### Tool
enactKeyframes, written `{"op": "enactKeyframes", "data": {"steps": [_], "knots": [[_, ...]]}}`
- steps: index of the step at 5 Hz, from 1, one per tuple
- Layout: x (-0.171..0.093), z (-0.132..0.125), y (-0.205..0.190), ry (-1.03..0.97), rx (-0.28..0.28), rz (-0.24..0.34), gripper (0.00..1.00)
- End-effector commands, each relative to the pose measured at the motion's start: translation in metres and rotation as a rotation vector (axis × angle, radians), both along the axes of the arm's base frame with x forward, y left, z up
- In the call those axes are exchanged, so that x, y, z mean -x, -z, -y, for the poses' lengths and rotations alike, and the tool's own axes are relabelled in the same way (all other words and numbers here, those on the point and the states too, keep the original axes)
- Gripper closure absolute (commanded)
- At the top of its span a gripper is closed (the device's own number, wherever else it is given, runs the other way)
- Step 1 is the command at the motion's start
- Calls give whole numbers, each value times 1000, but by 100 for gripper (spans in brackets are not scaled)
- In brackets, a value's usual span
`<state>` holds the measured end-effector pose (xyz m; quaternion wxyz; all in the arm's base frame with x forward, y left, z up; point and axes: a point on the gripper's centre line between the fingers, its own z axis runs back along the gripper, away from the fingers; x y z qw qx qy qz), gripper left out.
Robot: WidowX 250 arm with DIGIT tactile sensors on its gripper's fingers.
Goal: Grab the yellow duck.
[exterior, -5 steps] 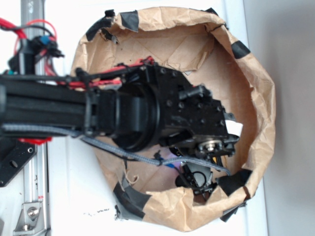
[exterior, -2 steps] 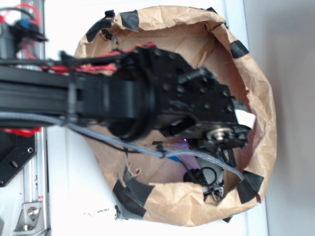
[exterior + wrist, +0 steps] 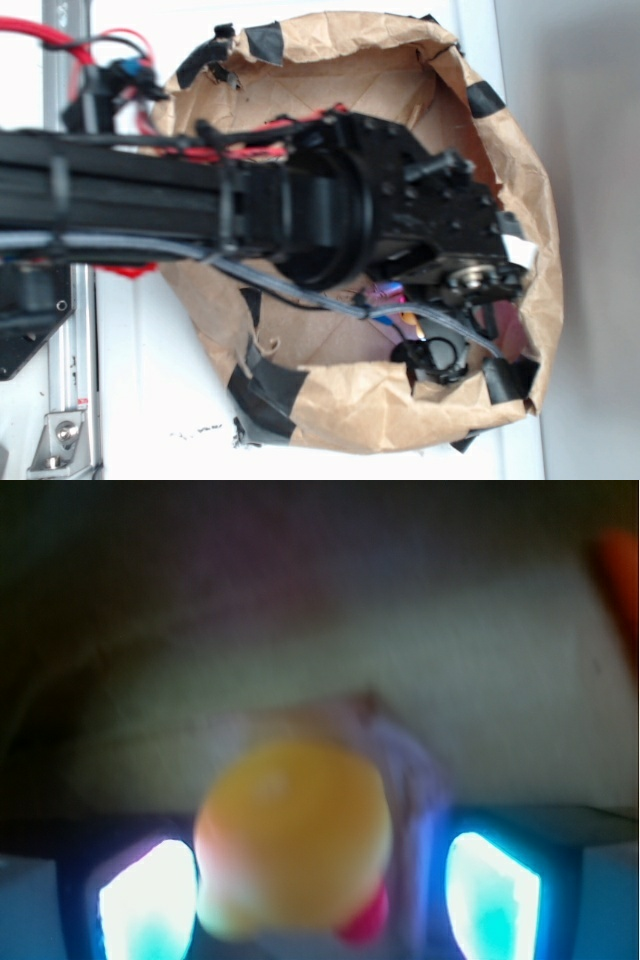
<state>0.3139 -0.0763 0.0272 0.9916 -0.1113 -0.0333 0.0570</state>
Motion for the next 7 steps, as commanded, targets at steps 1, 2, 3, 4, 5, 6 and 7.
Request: {"op": "enactKeyframes", "data": {"steps": [1, 2, 3, 4, 5, 6, 7], "knots": [[-8, -5, -10, 0, -6, 64, 100], [0, -10, -19, 6, 18, 53, 100], [22, -31, -50, 64, -45, 19, 100], [45, -66, -97, 203, -111, 78, 100], [64, -93, -145, 253, -270, 107, 100], [71, -107, -154, 267, -246, 64, 100], [69, -104, -152, 263, -244, 66, 100]]}}
